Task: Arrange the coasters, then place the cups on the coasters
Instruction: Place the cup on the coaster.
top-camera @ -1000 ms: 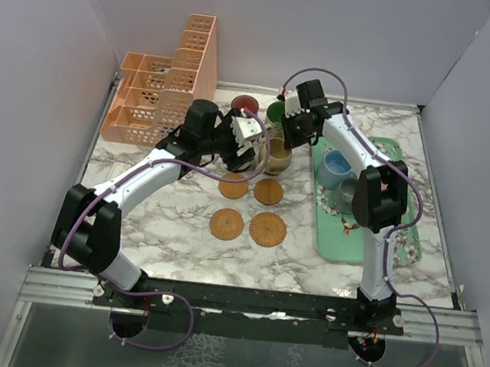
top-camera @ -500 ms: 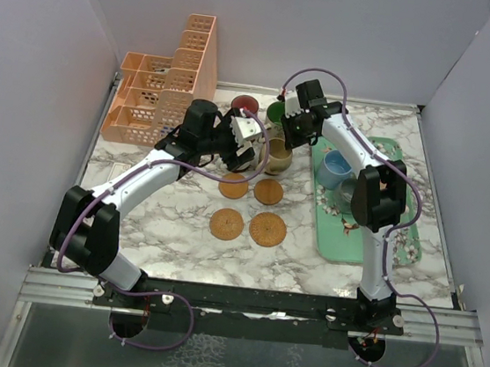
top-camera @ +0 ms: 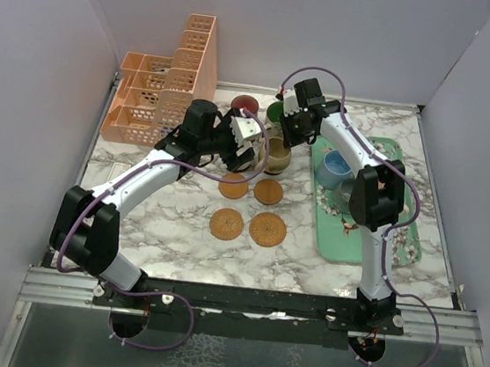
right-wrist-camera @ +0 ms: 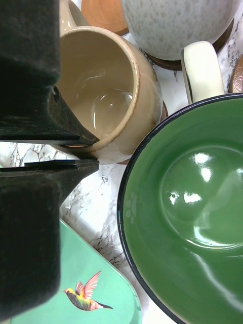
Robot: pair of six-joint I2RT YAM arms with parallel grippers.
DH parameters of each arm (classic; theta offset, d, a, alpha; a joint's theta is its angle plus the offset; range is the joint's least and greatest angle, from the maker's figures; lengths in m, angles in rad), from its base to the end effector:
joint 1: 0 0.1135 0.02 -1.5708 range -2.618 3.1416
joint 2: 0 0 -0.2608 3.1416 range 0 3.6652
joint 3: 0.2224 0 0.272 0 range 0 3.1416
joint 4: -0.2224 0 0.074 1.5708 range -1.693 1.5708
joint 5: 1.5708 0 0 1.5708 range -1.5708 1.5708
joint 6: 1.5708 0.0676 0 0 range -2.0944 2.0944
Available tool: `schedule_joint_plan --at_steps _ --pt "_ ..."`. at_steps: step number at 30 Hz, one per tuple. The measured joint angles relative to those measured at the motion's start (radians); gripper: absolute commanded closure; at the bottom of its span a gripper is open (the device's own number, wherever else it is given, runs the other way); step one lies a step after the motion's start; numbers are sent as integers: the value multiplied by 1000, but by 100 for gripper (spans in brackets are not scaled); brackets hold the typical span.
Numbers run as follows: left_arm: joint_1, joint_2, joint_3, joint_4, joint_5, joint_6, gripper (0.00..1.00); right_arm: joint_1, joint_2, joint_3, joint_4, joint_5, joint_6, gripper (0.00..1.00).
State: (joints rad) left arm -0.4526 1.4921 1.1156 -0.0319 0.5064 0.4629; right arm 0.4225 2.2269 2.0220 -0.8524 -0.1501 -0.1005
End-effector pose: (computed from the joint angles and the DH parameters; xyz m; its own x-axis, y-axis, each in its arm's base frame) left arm 0.3368 -0.2002 0.2789 0.0300 0.4197 -0.9072 0.8599 0.4519 0.2375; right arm 0.4703 0.2225 0.2022 -0.7430 -0.4428 -0.5018 -0.5497 0.8315 0.0803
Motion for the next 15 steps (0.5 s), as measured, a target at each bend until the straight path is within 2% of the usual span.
schedule_joint_plan --at_steps 15 --pt "1 0 -7 0 2 11 20 4 0 0 1 0 3 75"
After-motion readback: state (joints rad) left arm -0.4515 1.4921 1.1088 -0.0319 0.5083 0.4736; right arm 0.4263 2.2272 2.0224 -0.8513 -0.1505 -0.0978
